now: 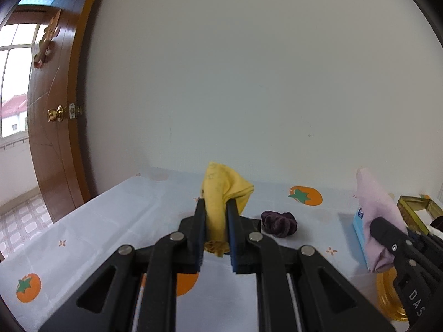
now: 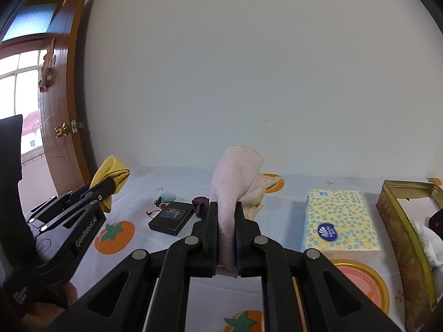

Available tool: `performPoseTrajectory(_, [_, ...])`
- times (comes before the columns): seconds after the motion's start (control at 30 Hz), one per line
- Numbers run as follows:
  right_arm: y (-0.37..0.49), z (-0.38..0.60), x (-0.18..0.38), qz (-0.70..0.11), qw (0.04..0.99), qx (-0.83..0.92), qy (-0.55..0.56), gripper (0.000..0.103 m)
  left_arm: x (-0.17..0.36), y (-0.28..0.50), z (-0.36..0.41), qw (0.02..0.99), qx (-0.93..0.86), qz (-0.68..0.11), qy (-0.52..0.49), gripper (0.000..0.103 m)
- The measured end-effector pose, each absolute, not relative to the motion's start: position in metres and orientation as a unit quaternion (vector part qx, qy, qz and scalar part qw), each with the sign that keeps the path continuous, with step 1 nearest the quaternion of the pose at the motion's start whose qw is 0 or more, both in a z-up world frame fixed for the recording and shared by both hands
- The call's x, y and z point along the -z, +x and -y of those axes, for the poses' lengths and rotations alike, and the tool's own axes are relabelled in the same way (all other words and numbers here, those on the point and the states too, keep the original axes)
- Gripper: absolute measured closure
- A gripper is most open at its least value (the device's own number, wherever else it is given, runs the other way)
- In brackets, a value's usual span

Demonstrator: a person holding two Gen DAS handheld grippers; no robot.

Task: Organize soft objects
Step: 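Carry the pink and yellow cloths over the gold tray and release both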

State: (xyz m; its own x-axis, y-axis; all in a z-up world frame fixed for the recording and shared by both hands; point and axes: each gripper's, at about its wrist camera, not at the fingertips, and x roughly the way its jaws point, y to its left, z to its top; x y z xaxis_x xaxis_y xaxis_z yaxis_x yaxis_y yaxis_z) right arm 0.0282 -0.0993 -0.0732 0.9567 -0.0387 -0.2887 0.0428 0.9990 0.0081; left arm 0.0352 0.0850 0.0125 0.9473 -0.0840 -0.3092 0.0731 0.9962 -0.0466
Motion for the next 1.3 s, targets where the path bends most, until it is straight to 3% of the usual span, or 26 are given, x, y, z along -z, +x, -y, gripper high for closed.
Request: performPoseTrajectory(1.3, [-0.029,0.140,0.068,-0.116,0.991,0.061,-0.031,0.093,-0.011,-0.020,-0.049,0.987,0.047,-0.148,-0.048,0.091])
